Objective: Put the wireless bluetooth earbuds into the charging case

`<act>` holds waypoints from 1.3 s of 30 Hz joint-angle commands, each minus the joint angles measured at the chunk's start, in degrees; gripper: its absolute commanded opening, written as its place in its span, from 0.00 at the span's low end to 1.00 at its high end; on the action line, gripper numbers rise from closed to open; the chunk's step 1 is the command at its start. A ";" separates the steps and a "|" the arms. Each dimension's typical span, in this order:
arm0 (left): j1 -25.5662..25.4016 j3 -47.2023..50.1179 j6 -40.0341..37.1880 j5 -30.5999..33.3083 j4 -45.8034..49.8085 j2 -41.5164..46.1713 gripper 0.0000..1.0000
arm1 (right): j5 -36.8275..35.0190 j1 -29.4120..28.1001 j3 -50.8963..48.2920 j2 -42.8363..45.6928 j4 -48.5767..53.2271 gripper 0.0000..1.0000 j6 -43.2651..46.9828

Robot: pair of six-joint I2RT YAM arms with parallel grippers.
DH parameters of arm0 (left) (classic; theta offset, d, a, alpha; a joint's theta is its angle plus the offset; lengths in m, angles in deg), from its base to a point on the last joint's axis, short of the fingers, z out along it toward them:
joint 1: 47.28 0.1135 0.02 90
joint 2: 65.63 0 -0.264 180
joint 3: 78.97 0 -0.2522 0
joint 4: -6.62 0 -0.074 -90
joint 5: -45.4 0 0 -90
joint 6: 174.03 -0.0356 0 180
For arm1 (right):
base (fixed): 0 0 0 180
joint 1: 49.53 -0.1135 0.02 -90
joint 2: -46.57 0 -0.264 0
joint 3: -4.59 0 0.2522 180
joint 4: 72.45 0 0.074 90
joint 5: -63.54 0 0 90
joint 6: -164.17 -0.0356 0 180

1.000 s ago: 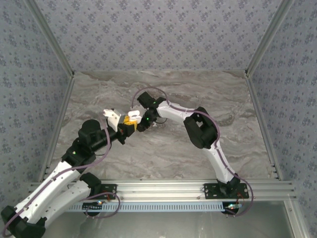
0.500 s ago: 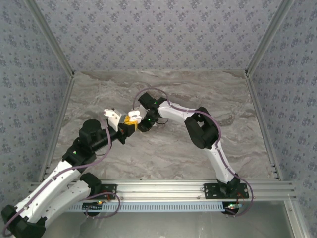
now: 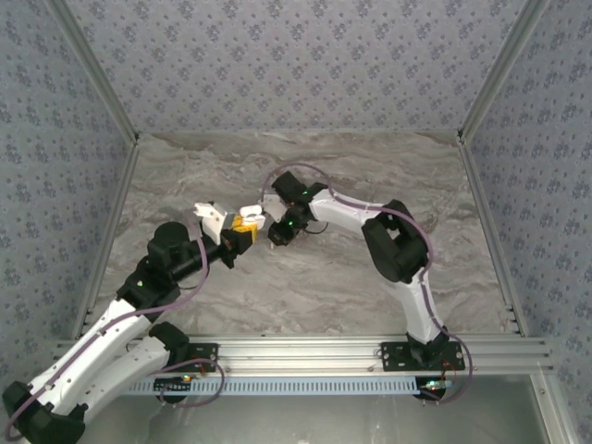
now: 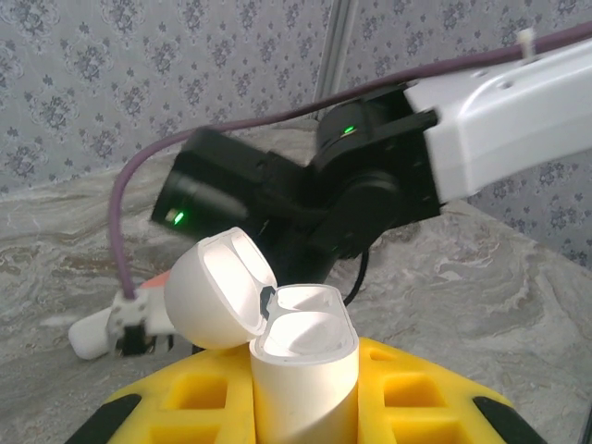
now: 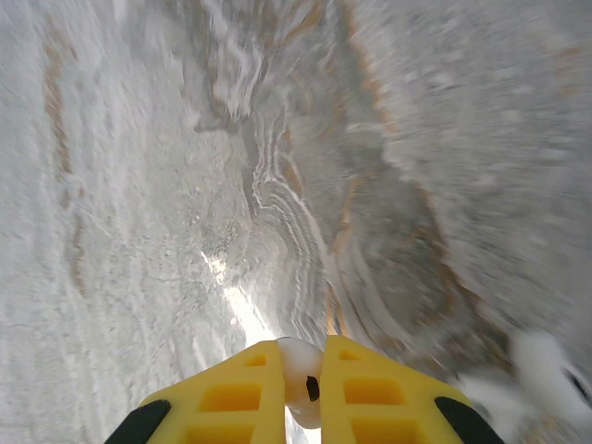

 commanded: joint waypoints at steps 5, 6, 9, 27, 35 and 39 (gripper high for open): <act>-0.46 0.70 2.64 -2.90 -9.11 -3.89 0.00 | 1.33 5.58 -11.68 21.33 -11.12 0.11 -7.96; -0.49 0.72 2.99 -3.25 -10.16 -4.82 0.00 | 1.16 6.32 -13.62 24.54 -12.36 0.11 -8.82; -0.43 0.77 3.96 -4.74 -13.67 -7.86 0.00 | 0.62 7.62 -17.68 32.71 -14.46 0.11 -10.58; -3.39 -4.55 4.21 -10.73 -23.53 -23.13 0.00 | -5.71 1.84 -25.03 49.81 -21.44 0.11 -9.53; -4.06 -4.54 4.12 -11.09 -23.64 -23.22 0.00 | -5.32 -0.11 -26.91 49.53 -23.56 0.11 -10.44; -4.24 -4.59 3.99 -11.24 -23.71 -23.25 0.00 | -5.46 -0.72 -27.00 49.41 -23.82 0.11 -10.52</act>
